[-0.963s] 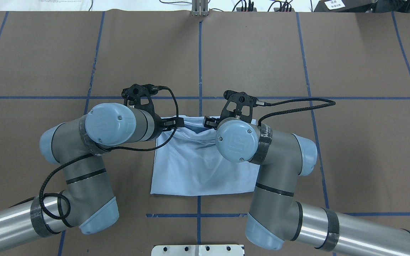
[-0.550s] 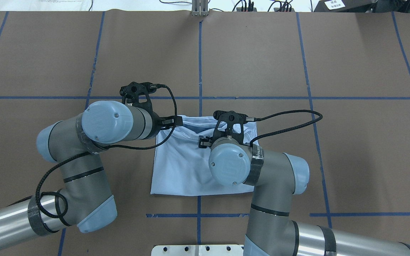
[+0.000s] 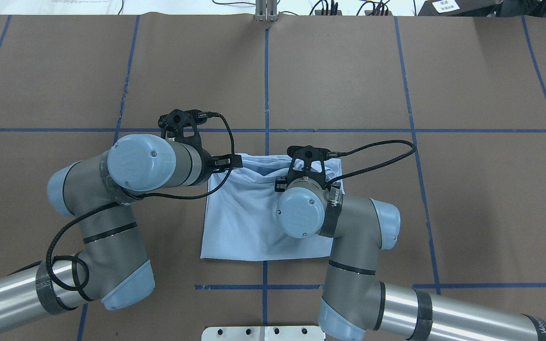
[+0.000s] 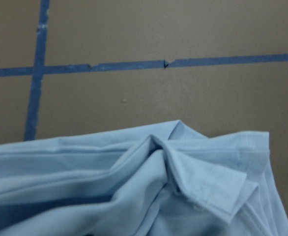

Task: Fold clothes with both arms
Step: 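Lay the edge down on the far side and open both grippers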

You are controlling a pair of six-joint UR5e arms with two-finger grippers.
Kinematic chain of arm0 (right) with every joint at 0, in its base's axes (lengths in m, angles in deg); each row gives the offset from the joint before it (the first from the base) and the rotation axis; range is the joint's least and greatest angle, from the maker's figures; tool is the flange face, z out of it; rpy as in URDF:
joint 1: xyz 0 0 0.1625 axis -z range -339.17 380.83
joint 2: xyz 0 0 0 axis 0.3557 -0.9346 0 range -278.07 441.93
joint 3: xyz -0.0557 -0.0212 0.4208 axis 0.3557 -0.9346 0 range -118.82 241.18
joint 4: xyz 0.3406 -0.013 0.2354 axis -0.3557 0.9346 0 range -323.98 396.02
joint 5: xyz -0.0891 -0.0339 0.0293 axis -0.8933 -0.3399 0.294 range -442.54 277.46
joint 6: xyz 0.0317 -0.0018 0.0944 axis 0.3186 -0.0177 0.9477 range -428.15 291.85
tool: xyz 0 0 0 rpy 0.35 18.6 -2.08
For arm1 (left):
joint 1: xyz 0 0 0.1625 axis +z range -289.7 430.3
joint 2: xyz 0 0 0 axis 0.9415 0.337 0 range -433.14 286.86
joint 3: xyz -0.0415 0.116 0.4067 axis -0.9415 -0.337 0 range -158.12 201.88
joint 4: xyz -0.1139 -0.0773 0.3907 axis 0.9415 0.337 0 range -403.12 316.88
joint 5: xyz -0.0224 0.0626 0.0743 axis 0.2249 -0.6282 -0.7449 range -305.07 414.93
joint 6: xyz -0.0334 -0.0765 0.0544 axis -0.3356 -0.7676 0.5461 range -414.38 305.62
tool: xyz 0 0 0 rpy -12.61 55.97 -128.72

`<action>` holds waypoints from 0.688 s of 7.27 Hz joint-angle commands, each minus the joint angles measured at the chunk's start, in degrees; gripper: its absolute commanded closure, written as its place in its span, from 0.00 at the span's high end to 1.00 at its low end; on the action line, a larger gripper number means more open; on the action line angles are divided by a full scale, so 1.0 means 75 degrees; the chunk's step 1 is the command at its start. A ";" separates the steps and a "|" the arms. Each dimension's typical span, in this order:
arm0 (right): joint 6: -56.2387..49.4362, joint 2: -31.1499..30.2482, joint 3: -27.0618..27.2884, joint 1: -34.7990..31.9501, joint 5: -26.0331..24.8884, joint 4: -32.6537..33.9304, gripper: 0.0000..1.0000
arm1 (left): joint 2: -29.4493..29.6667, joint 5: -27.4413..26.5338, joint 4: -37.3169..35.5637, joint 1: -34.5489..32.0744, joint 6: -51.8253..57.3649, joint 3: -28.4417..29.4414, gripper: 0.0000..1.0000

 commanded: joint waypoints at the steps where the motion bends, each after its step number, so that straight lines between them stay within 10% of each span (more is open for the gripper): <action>1: -0.0881 0.0177 -0.0435 -0.1026 0.0054 -0.0048 1.00 | -0.0012 0.0000 0.0001 0.0012 -0.0019 0.0012 1.00; 5: -0.1377 0.0189 -0.0343 -0.2060 0.2839 -0.1501 1.00 | 0.0139 -0.0023 0.0013 0.0105 -0.0078 0.0594 1.00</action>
